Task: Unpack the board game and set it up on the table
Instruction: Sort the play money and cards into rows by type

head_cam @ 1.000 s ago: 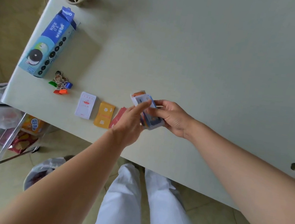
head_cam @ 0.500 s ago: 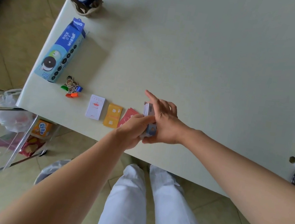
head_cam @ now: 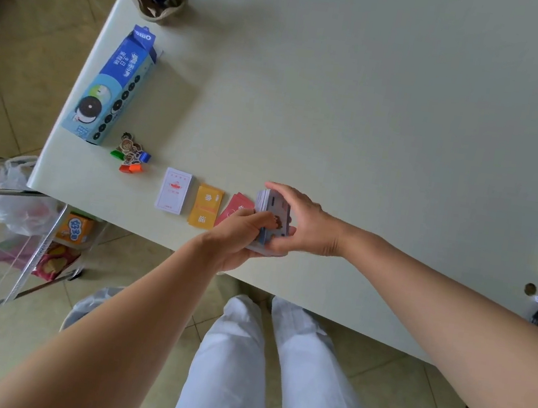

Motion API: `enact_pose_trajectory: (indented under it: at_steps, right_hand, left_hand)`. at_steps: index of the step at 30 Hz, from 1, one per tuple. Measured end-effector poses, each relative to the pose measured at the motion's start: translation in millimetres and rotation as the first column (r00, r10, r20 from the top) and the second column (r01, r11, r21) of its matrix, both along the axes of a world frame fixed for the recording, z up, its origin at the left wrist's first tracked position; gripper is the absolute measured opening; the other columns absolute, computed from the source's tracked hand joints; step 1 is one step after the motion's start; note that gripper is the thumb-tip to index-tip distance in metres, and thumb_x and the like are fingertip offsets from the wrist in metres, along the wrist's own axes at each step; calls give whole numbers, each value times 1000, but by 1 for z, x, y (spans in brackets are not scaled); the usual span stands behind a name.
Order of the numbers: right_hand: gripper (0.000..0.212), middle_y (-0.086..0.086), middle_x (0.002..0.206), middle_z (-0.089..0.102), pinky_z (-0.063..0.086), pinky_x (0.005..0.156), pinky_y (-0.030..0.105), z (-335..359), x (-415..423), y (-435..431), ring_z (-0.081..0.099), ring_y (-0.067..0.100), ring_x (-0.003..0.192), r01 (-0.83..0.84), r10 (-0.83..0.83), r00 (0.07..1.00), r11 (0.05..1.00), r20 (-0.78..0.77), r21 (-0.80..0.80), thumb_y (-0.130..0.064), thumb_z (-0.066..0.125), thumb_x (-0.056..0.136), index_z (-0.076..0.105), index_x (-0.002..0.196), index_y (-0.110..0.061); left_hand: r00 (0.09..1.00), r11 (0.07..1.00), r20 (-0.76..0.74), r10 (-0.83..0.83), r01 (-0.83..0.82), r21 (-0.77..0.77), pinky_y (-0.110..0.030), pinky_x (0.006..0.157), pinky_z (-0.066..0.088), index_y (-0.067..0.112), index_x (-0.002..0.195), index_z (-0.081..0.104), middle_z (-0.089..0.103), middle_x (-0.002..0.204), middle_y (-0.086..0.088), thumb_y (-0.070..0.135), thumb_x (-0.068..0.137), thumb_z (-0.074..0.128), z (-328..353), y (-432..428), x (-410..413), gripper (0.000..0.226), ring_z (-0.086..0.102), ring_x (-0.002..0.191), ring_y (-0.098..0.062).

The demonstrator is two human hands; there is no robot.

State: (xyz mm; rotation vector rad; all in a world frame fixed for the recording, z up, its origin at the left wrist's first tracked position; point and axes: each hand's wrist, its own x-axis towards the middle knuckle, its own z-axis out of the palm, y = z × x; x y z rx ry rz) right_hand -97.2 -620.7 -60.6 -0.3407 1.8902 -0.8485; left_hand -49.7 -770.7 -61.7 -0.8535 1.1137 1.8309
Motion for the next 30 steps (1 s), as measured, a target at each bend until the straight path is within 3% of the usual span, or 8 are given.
enact_pose_trajectory:
  at_steps: [3,5,7,16,20,23,27,30]
  right_hand:
    - [67,-3,133,51,45,96,27,-5,-8,5,52,12,116,449,-426,868,893,257,-39,-27,63,78,37,140,-18]
    - [34,1,110,66,48,85,28,-10,-9,9,61,14,98,531,-519,822,847,234,14,-22,64,88,57,121,-14]
    - [19,1,92,70,51,83,32,-16,-6,10,63,16,88,555,-550,800,830,239,53,-22,67,88,65,104,-11]
    - [9,2,85,67,45,73,28,-19,13,2,54,17,79,723,-704,659,690,264,35,-22,69,86,67,92,-16]
    - [1,2,81,66,46,71,27,-14,17,2,52,15,74,791,-773,589,611,235,26,-18,68,87,68,87,-17]
    - [3,0,76,68,49,77,31,-14,19,3,55,12,68,803,-781,561,594,276,47,-18,67,88,70,88,-18]
    - [5,2,76,63,42,66,23,-13,20,6,43,12,64,804,-781,556,592,285,56,-13,67,87,70,89,-16]
    - [6,3,82,68,48,74,26,-13,22,7,56,15,72,819,-793,532,571,297,58,-15,67,87,70,92,-17]
  left_hand:
    - [999,1000,-33,7,-7,9,-42,90,53,12,110,56,73,96,-14,1,94,48,0,-4,3,21,71,92,-29]
    - [999,1000,-40,6,-6,4,-42,93,52,12,110,56,72,103,-15,2,93,52,0,-3,5,20,70,97,-30]
    - [999,1000,-46,20,-20,-2,-42,94,51,12,112,56,70,107,-17,2,92,55,0,-2,6,22,69,100,-31]
    - [992,987,-75,104,-112,-114,-29,77,54,16,101,58,68,93,-8,3,87,63,5,5,6,20,66,87,-18]
    - [990,979,-36,138,-142,-147,-30,78,53,13,103,54,63,96,-11,6,91,56,8,7,7,14,62,90,-21]
    - [989,970,-49,139,-146,-192,-30,80,53,15,96,55,64,93,-9,3,91,56,8,9,7,13,62,87,-19]
    - [988,975,-56,141,-149,-168,-32,80,53,14,100,57,65,92,-10,7,92,54,12,8,7,10,62,86,-21]
    - [989,972,-61,133,-142,-188,-28,76,52,14,93,54,61,88,-9,2,93,50,18,10,6,12,59,86,-20]
